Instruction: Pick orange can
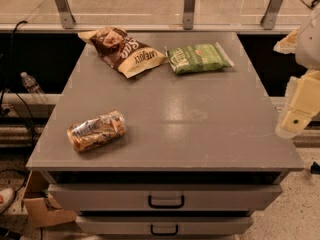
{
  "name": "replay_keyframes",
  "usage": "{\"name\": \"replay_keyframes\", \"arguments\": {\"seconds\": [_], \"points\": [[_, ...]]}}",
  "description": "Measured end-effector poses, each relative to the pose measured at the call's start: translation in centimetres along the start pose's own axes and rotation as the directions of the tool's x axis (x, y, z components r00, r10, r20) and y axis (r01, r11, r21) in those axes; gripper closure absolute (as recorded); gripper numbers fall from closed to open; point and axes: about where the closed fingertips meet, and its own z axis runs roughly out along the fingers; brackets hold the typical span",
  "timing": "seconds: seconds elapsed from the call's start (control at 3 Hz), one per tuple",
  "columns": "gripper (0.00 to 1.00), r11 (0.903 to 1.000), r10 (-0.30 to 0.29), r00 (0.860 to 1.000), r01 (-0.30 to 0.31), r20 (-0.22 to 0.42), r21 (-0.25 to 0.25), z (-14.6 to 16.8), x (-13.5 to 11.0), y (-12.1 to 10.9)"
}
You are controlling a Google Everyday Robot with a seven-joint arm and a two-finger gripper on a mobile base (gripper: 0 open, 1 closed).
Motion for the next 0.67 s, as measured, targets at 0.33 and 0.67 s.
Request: {"name": "replay_keyframes", "arguments": {"seconds": [0.33,0.67], "points": [[0.00,1.0000,0.000,1.000,0.000,0.000,0.000,0.0,0.0,0.0],[0.00,0.9993,-0.037,0.999,0.037,0.032,-0.010,0.2,-1.9,-0.5]]}}
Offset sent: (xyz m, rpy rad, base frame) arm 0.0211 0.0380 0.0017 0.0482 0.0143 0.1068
